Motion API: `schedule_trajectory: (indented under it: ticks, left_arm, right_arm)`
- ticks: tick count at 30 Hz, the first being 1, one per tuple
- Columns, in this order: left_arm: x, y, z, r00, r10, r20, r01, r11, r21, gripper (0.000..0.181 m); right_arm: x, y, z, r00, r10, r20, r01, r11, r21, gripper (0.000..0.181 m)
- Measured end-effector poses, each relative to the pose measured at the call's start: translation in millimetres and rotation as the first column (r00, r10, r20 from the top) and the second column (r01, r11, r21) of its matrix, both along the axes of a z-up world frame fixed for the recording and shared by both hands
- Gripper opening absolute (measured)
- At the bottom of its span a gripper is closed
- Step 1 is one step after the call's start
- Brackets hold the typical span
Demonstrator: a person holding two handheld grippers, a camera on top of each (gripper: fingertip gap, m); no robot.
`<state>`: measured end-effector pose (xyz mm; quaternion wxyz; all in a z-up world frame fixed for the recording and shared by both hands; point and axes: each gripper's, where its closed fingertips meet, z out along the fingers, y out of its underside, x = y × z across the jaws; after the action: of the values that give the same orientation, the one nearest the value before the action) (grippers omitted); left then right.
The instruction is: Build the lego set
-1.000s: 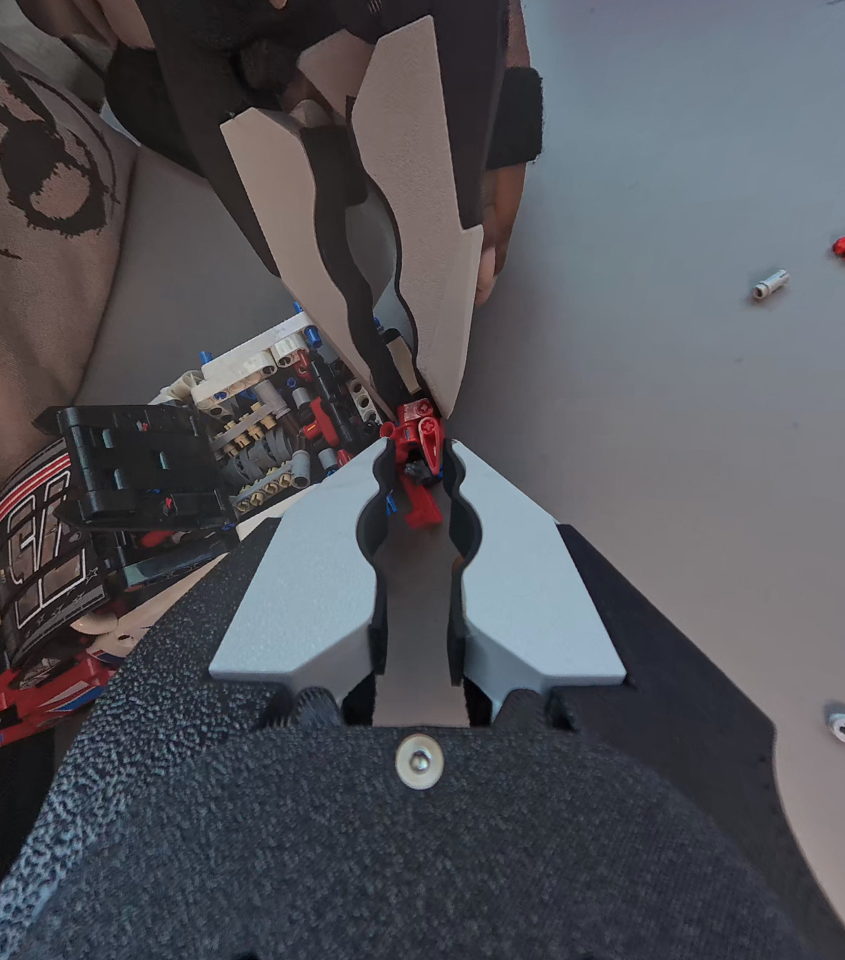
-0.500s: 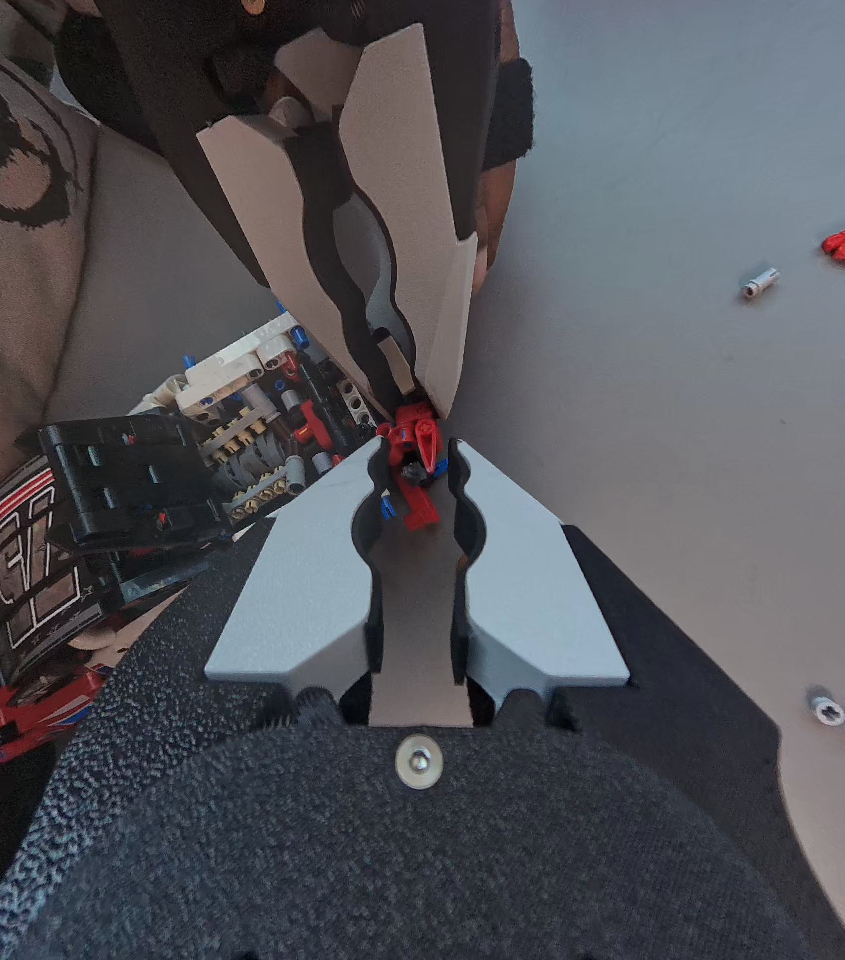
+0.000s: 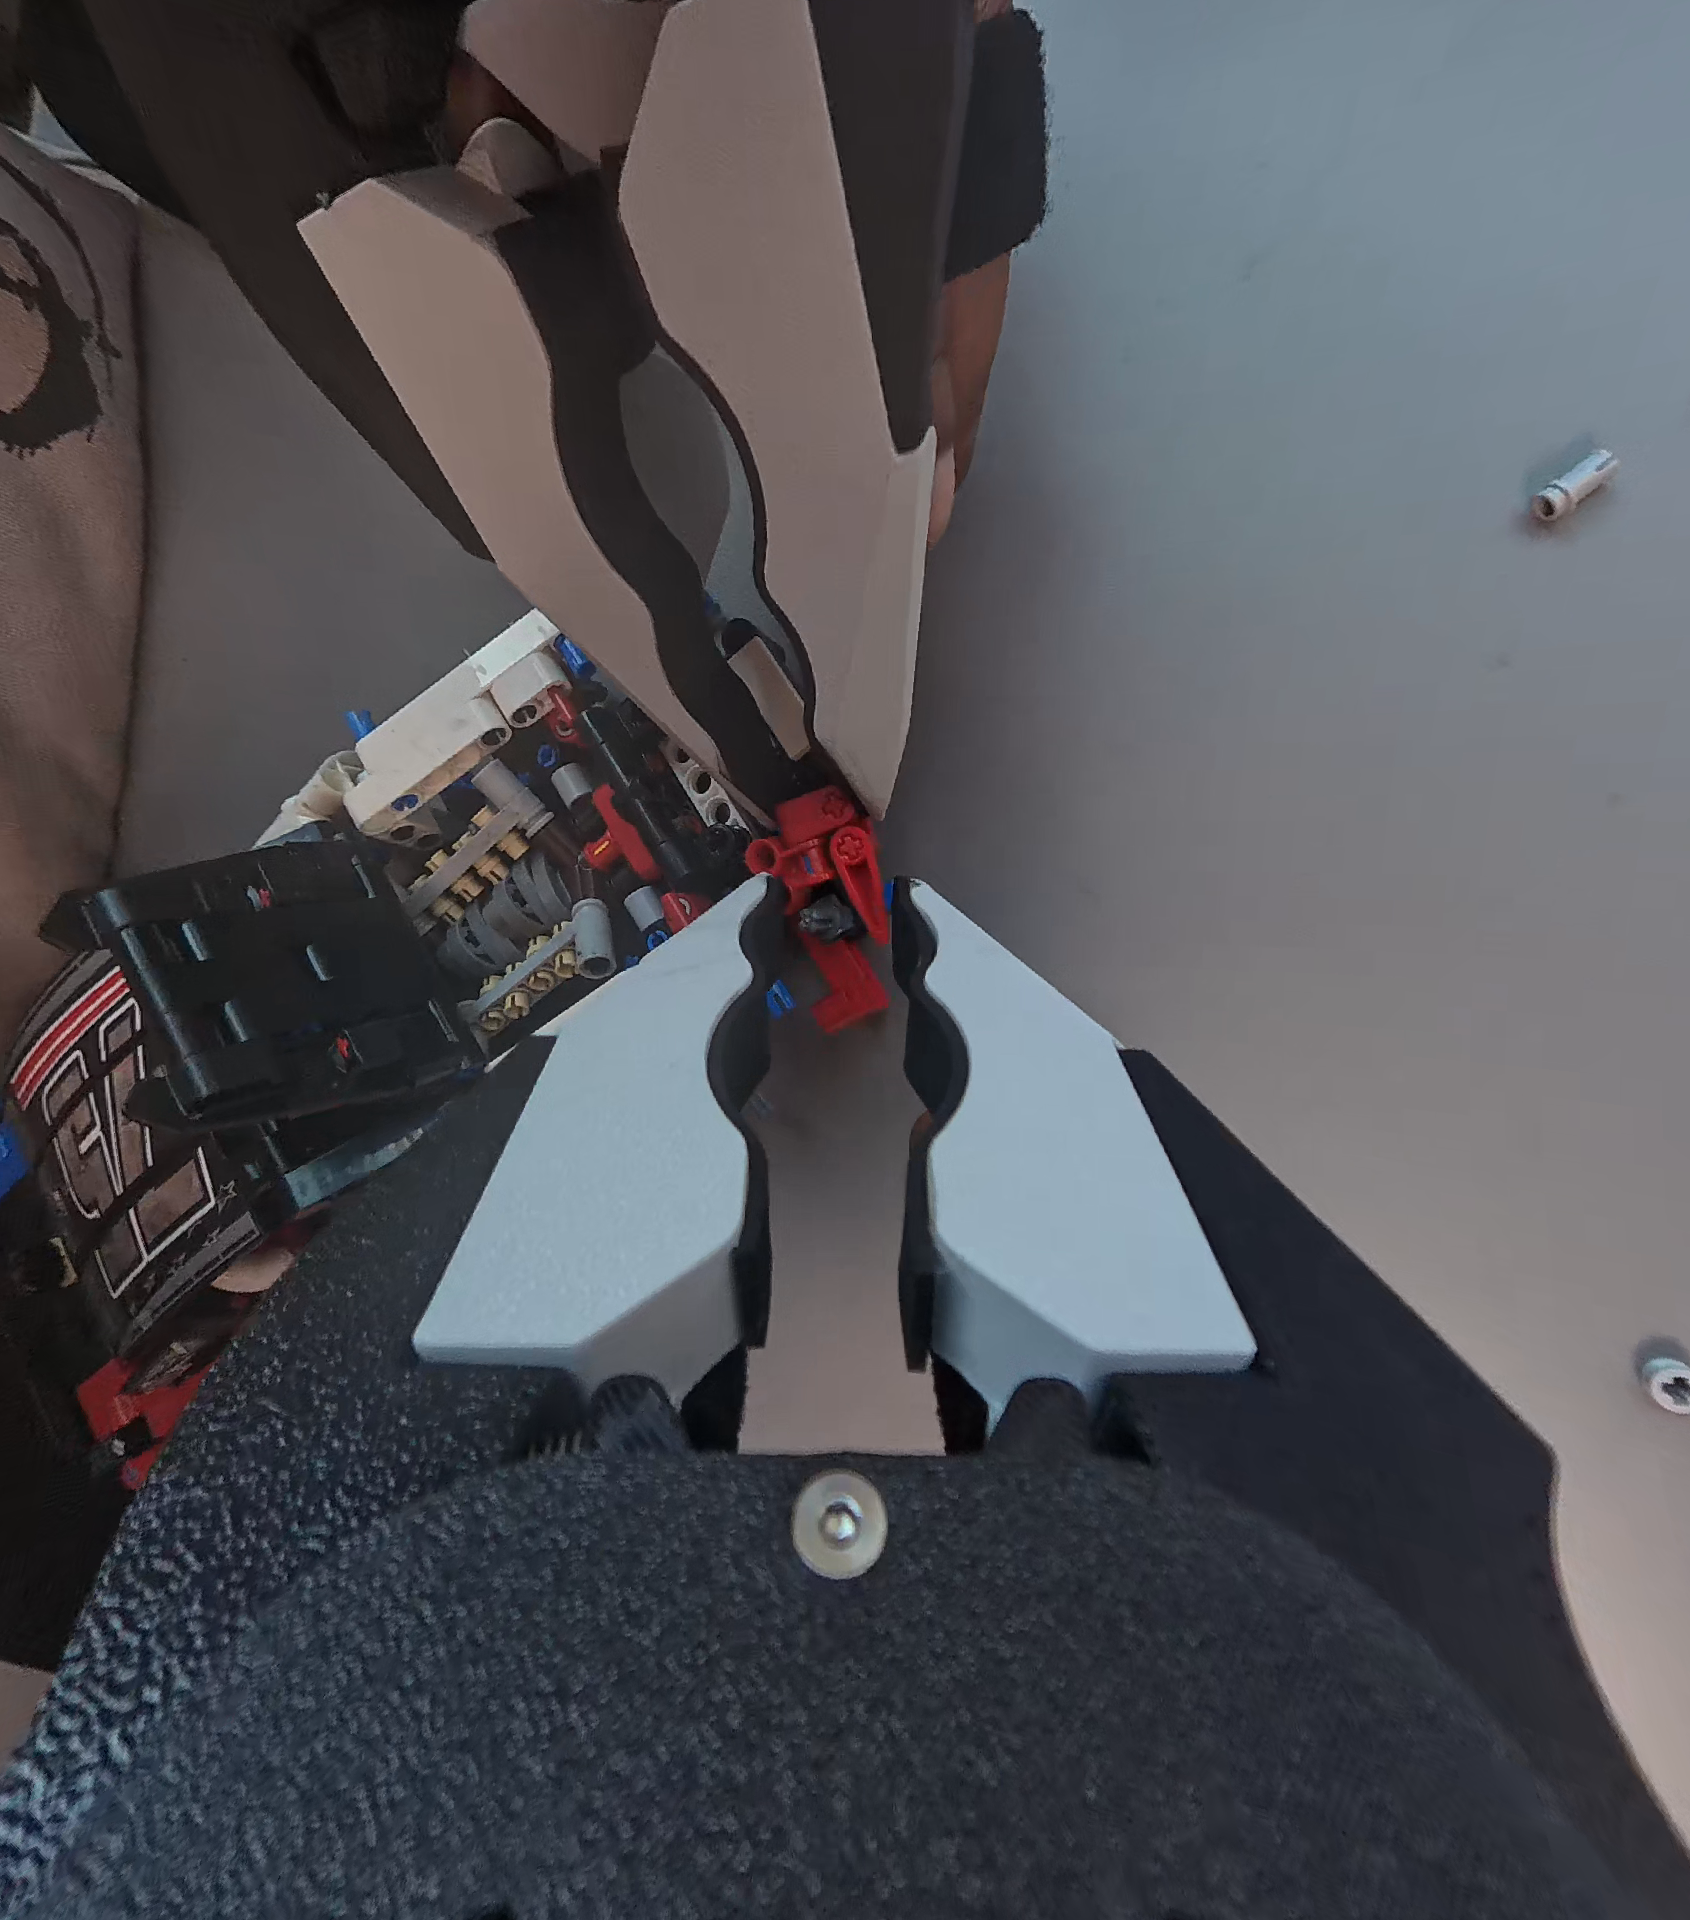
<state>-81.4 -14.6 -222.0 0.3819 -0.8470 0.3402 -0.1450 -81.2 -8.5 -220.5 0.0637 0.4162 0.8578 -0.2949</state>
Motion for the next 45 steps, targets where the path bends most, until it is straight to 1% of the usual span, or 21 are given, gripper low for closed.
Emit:
schedule_trajectory:
  ticks: [1, 5, 8, 12, 22, 25, 33, 38, 41, 42, 45]
  left_arm:
    - [-0.2, -0.4, -0.2, 1.000, -0.002, -0.006, 0.002, 1.000, -0.004, 0.013]
    - [-1.5, -4.3, -5.7, 0.998, -0.017, -0.062, 0.015, 1.000, -0.027, 0.013]
    - [-1.1, -3.8, -4.0, 0.996, -0.018, -0.090, 0.017, 1.000, -0.004, 0.013]
    - [0.6, -4.5, -4.6, 0.997, -0.021, -0.077, 0.020, 1.000, -0.017, 0.013]
    - [2.9, -6.1, -5.4, 0.991, -0.024, -0.131, 0.023, 1.000, -0.007, 0.013]
    - [3.6, -6.3, -5.2, 0.989, -0.027, -0.145, 0.028, 1.000, 0.001, 0.013]
    - [7.4, -7.7, -5.0, 0.989, -0.066, -0.133, 0.071, 0.997, 0.039, 0.013]
    - [9.4, -8.5, -3.3, 0.997, -0.066, -0.044, 0.068, 0.996, 0.057, 0.013]
    - [10.5, -11.1, -0.1, 0.995, -0.065, 0.071, 0.065, 0.998, 0.004, 0.014]
    - [10.9, -12.3, 1.8, 0.991, -0.064, 0.114, 0.066, 0.998, -0.013, 0.013]
    - [9.9, -15.1, 2.7, 0.984, -0.064, 0.166, 0.072, 0.996, -0.045, 0.013]
  right_arm:
    - [-0.1, -0.5, 0.0, 1.000, -0.002, 0.003, 0.002, 1.000, 0.004, 0.017]
    - [-3.0, -4.4, 2.7, 0.999, -0.042, 0.024, 0.042, 0.999, -0.007, 0.015]
    - [-0.6, -3.9, 1.8, 0.999, -0.028, 0.016, 0.028, 0.999, 0.023, 0.016]
    - [1.3, -4.8, 1.7, 0.999, -0.035, 0.014, 0.034, 0.999, 0.025, 0.016]
    - [4.8, -7.6, 2.2, 1.000, 0.013, 0.007, -0.014, 0.992, 0.128, 0.016]
    - [5.7, -8.5, 2.5, 0.999, 0.036, -0.018, -0.033, 0.985, 0.168, 0.015]
    - [9.2, -12.0, 3.3, 0.997, 0.060, -0.046, -0.048, 0.974, 0.219, 0.015]
    - [9.9, -12.7, 3.4, 0.999, 0.018, -0.042, -0.009, 0.978, 0.207, 0.015]
    - [10.0, -14.0, 2.9, 0.999, 0.034, -0.043, -0.024, 0.976, 0.219, 0.015]
    - [11.8, -12.3, -0.1, 0.998, 0.046, -0.032, -0.037, 0.969, 0.243, 0.012]
    - [10.6, -15.1, -1.1, 0.998, 0.050, -0.037, -0.039, 0.970, 0.239, 0.012]
